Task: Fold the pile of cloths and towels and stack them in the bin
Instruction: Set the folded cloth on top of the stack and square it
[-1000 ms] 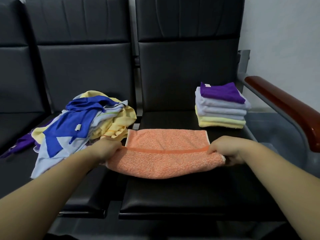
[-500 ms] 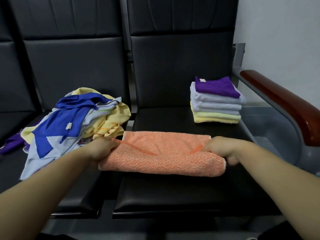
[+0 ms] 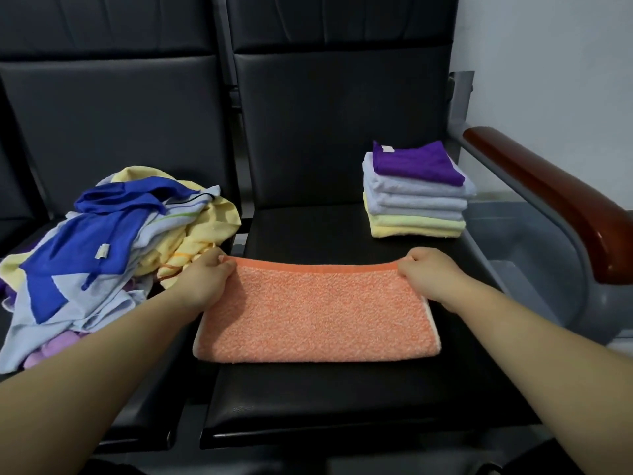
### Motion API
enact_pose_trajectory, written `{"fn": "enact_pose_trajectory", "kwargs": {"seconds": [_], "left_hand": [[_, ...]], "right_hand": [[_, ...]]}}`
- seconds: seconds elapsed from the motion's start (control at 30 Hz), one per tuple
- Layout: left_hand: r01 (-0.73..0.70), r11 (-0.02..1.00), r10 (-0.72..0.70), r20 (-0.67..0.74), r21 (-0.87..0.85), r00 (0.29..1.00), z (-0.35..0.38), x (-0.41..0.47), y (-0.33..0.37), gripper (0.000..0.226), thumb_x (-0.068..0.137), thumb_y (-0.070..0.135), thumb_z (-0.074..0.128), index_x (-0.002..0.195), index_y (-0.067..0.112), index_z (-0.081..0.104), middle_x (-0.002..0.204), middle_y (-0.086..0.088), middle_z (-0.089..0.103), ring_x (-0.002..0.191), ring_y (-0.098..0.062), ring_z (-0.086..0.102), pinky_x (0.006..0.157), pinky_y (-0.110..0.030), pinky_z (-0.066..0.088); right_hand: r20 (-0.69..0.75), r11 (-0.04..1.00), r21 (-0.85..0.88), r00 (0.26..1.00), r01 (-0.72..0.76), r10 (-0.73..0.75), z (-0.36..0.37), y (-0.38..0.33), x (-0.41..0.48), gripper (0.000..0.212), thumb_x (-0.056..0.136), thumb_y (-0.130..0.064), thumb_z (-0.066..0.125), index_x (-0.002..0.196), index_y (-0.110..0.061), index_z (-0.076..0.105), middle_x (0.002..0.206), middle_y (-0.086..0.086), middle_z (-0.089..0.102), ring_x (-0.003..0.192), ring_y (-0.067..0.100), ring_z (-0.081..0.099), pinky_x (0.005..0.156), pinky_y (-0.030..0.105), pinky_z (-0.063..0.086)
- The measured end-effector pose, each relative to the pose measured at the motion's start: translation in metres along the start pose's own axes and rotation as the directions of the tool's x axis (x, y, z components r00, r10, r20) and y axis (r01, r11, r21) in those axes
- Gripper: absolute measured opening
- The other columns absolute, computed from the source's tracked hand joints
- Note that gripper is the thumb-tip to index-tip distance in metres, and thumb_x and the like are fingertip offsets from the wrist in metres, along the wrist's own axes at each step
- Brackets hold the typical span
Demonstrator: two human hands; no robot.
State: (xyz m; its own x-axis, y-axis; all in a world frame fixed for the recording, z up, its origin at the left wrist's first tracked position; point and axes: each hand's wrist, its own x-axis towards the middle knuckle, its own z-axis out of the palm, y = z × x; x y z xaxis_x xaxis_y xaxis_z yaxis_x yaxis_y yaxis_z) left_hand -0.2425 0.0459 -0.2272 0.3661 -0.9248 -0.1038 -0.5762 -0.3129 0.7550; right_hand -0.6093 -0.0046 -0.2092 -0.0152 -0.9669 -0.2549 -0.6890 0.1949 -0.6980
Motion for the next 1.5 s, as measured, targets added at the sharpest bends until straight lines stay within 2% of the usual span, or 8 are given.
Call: {"fn": "enact_pose_trajectory", "kwargs": {"seconds": [0.43,0.63,0.83,0.93,1.03,1.17,1.33,1.5], "left_hand": [[-0.043,0.964,0.071,-0.098,0.261,0.993,0.029,0.03,-0.011,0.021,0.107,0.031,0.044,0.104,0.012,0.051,0.083,0.004,0.051,0.085,-0.02,0.05,0.078,-0.035,0.035],[-0.075,0.936,0.121,-0.114,0.344,0.986,0.035,0.028,-0.012,0.016,0.105,0.028,0.045,0.106,0.012,0.046,0.081,0.001,0.051,0.076,-0.02,0.053,0.072,-0.037,0.038],[-0.065,0.932,0.12,-0.133,0.357,0.984,0.024,0.01,-0.004,0.034,0.099,0.027,0.05,0.128,0.009,0.045,0.12,-0.014,0.053,0.106,-0.033,0.055,0.085,-0.042,0.043],[-0.101,0.909,0.162,-0.121,0.404,0.979,0.028,-0.005,0.011,0.043,0.096,0.031,0.056,0.133,0.012,0.047,0.132,-0.015,0.047,0.12,-0.035,0.049,0.096,-0.046,0.042],[-0.183,0.863,0.224,-0.031,0.471,0.974,0.038,-0.022,0.032,0.041,0.096,0.04,0.054,0.132,0.019,0.054,0.133,-0.01,0.047,0.124,-0.031,0.045,0.101,-0.044,0.042],[-0.286,0.783,0.215,0.192,0.552,0.958,0.059,-0.038,0.049,0.04,0.098,0.046,0.048,0.125,0.02,0.062,0.125,-0.007,0.058,0.113,-0.027,0.056,0.096,-0.04,0.048],[-0.287,0.744,0.134,0.285,0.604,0.949,0.084,-0.049,0.06,0.059,0.101,0.058,0.035,0.134,0.01,0.043,0.139,-0.015,0.049,0.128,-0.035,0.047,0.108,-0.048,0.04],[-0.395,0.727,0.185,0.394,0.562,0.9,0.102,-0.039,0.072,0.062,0.101,0.063,0.029,0.135,0.013,0.043,0.145,-0.01,0.048,0.135,-0.03,0.044,0.116,-0.053,0.03]], "right_hand": [[-0.083,0.955,-0.292,0.993,0.055,-0.083,0.023,0.009,0.031,0.019,0.102,-0.026,0.05,0.086,-0.016,0.05,0.087,0.003,0.058,0.072,0.018,0.052,0.058,0.035,0.037],[-0.133,0.909,-0.407,0.979,0.09,-0.156,0.031,0.009,0.028,0.013,0.104,-0.03,0.052,0.109,-0.019,0.048,0.092,0.001,0.059,0.077,0.018,0.058,0.058,0.036,0.044],[-0.15,0.996,-0.013,0.985,-0.091,0.088,0.014,0.005,0.022,0.051,0.099,-0.05,0.061,0.135,-0.017,0.049,0.11,-0.001,0.056,0.086,0.015,0.055,0.072,0.037,0.048],[-0.172,0.995,-0.015,0.98,-0.1,0.096,0.013,0.003,0.011,0.058,0.097,-0.045,0.063,0.145,-0.018,0.044,0.136,0.006,0.05,0.102,0.021,0.056,0.079,0.038,0.048],[-0.192,0.964,-0.254,0.972,0.08,-0.132,0.024,0.002,-0.004,0.044,0.096,-0.039,0.065,0.135,-0.023,0.053,0.135,0.004,0.048,0.115,0.022,0.053,0.086,0.036,0.047],[0.075,0.789,-0.464,0.906,0.402,-0.417,0.041,-0.002,-0.018,0.023,0.101,-0.039,0.058,0.12,-0.028,0.064,0.121,-0.008,0.051,0.116,0.015,0.051,0.092,0.032,0.047],[0.141,0.723,-0.573,0.916,0.386,-0.377,0.041,-0.003,-0.022,0.022,0.103,-0.038,0.049,0.112,-0.029,0.067,0.119,-0.007,0.056,0.107,0.016,0.054,0.085,0.033,0.048],[0.195,0.671,-0.675,0.951,0.307,-0.239,0.036,-0.012,-0.036,0.023,0.102,-0.037,0.048,0.096,-0.025,0.066,0.099,-0.004,0.062,0.087,0.018,0.061,0.074,0.037,0.055]]}}
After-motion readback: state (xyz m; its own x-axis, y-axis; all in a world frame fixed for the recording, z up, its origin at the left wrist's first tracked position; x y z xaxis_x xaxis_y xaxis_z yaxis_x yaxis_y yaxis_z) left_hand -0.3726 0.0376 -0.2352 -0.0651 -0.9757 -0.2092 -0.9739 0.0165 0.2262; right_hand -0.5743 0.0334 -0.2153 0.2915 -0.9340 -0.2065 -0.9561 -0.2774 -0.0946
